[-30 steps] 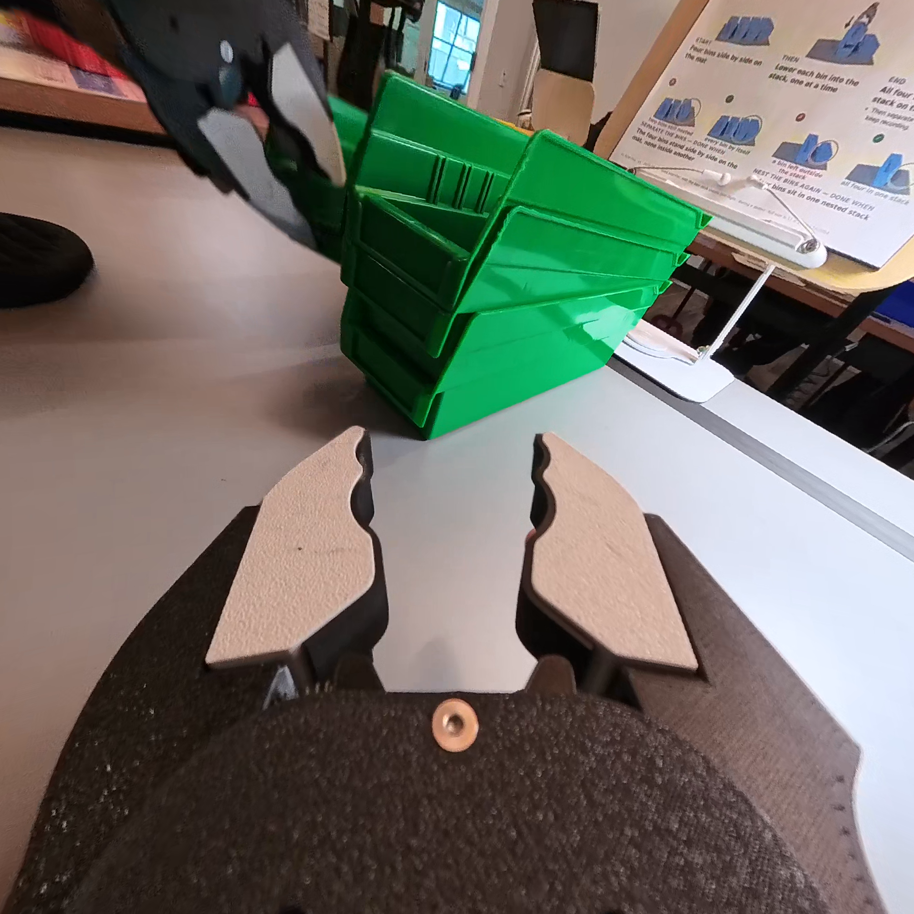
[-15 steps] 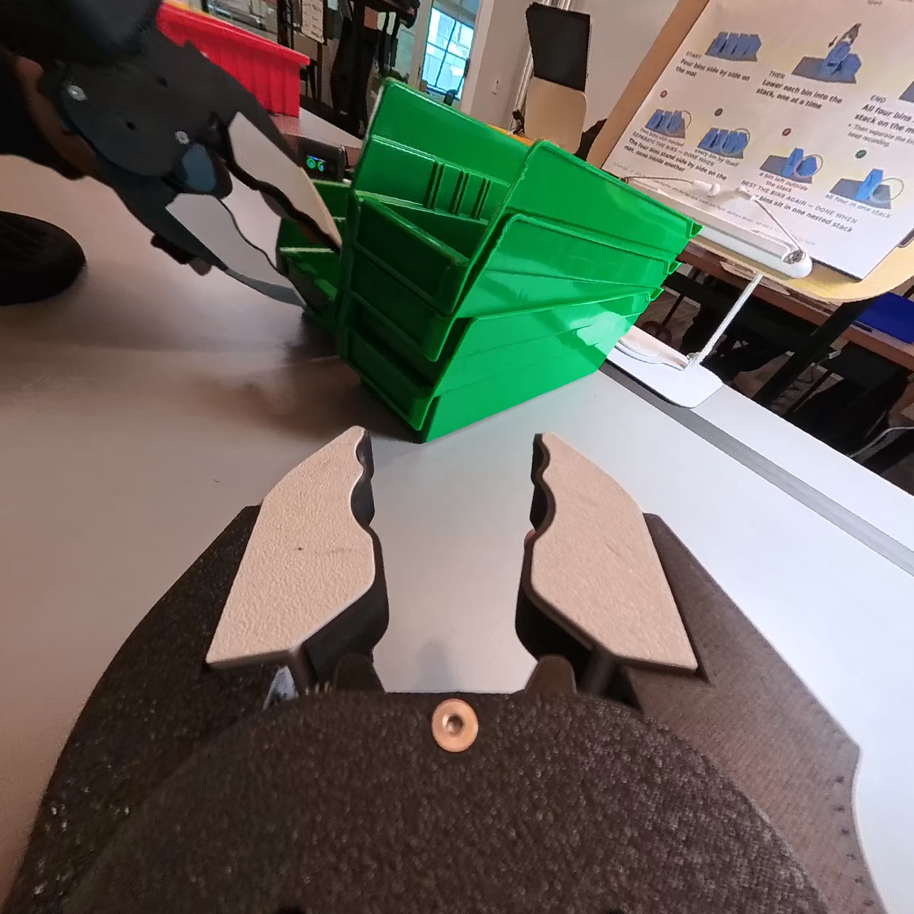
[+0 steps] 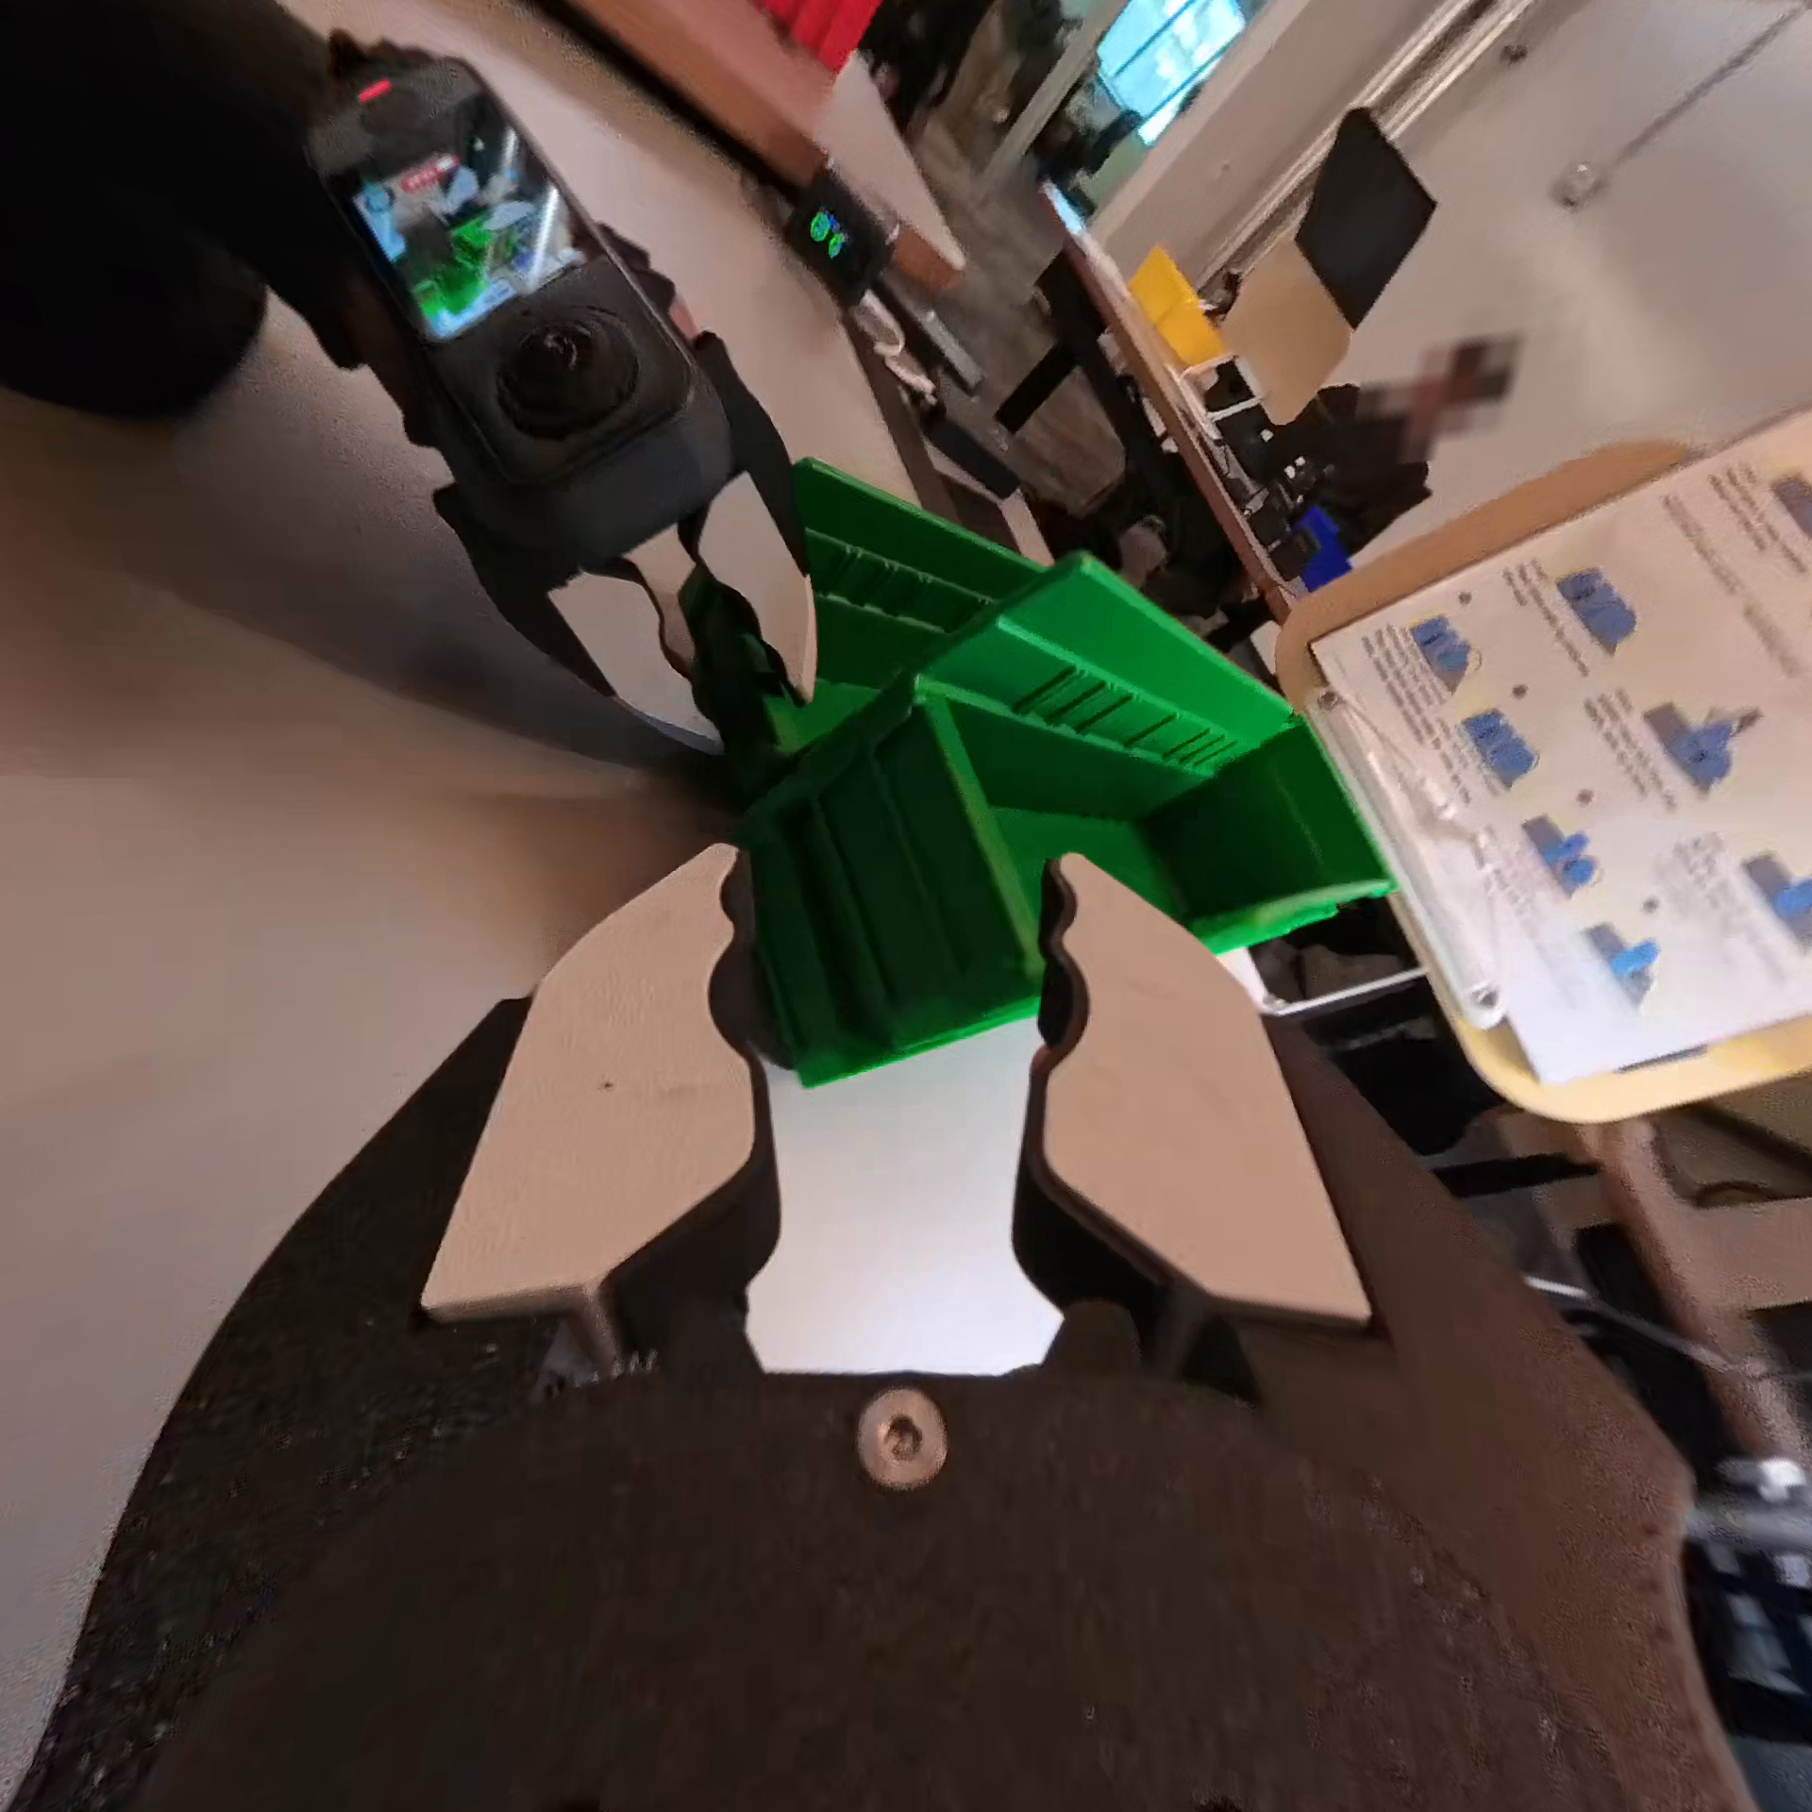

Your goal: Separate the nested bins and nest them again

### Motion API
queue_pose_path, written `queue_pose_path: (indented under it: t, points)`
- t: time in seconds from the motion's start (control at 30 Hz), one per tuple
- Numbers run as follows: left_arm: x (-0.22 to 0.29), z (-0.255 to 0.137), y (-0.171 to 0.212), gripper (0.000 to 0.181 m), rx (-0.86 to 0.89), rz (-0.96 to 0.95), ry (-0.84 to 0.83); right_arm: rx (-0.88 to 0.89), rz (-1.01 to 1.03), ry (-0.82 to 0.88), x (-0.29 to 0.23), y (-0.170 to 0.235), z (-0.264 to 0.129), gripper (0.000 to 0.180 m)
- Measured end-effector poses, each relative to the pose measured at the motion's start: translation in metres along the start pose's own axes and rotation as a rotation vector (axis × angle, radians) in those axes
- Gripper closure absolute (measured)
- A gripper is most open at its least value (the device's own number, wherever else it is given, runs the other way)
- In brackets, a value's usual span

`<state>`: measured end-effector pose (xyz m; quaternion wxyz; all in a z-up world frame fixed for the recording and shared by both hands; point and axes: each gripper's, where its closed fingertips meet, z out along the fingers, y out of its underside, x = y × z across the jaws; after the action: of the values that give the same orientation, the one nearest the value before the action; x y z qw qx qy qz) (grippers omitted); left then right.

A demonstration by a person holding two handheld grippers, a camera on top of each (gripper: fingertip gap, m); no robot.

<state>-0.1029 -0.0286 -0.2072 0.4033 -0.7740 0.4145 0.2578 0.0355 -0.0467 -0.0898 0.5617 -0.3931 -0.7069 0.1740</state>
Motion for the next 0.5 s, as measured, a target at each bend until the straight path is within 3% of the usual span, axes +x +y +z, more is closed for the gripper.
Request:
queue_pose_path:
  t: [0.17, 0.33, 0.5]
  points:
    - [-0.003, -0.018, -0.019, 0.146, 0.119, -0.097, 0.005, -0.224, -0.209, -0.119, 0.01, 0.007, 0.039, 0.132]
    - [-0.008, -0.054, -0.049, 0.145, 0.331, -0.416, 0.093, -0.382, -0.337, -0.235, 0.009, 0.022, 0.073, 0.138]
    - [-0.013, -0.054, -0.07, 0.144, 0.439, -0.614, 0.166, -0.525, -0.324, -0.388, 0.003, 0.034, 0.083, 0.145]
